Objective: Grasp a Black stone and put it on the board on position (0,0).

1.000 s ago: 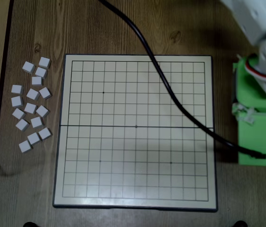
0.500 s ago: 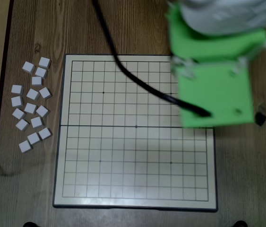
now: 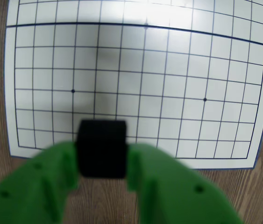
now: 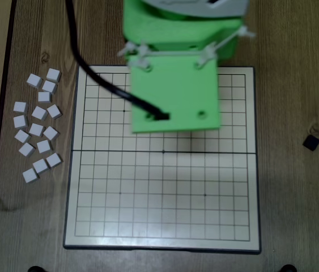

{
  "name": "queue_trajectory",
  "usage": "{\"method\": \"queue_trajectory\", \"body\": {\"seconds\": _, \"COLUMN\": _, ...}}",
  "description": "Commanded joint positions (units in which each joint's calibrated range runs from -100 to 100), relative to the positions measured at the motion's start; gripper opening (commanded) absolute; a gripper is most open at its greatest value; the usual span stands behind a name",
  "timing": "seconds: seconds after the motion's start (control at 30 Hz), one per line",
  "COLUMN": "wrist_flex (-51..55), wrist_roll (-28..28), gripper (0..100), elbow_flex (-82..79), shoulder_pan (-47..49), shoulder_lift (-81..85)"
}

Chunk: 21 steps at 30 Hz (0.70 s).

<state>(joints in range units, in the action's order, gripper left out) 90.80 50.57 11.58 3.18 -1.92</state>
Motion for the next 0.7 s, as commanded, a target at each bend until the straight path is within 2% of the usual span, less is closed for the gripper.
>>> {"method": "queue_trajectory", "body": {"seconds": 0.0, "wrist_flex": -1.30, "wrist_roll": 0.83, "gripper": 6, "elbow_flex": 0.69, "shoulder_pan": -1.22, "shoulder_lift": -0.84}}
{"method": "queue_trajectory", "body": {"seconds": 0.13, "wrist_flex": -2.12, "wrist_roll": 1.90, "gripper": 6, "elbow_flex": 0.69, "shoulder_pan": -1.95, "shoulder_lift": -3.21}}
{"method": "queue_trajectory", "body": {"seconds": 0.67, "wrist_flex": -6.67, "wrist_roll": -0.24, "gripper": 6, "elbow_flex": 0.79, "shoulder_pan": -3.77, "shoulder_lift": -10.08}}
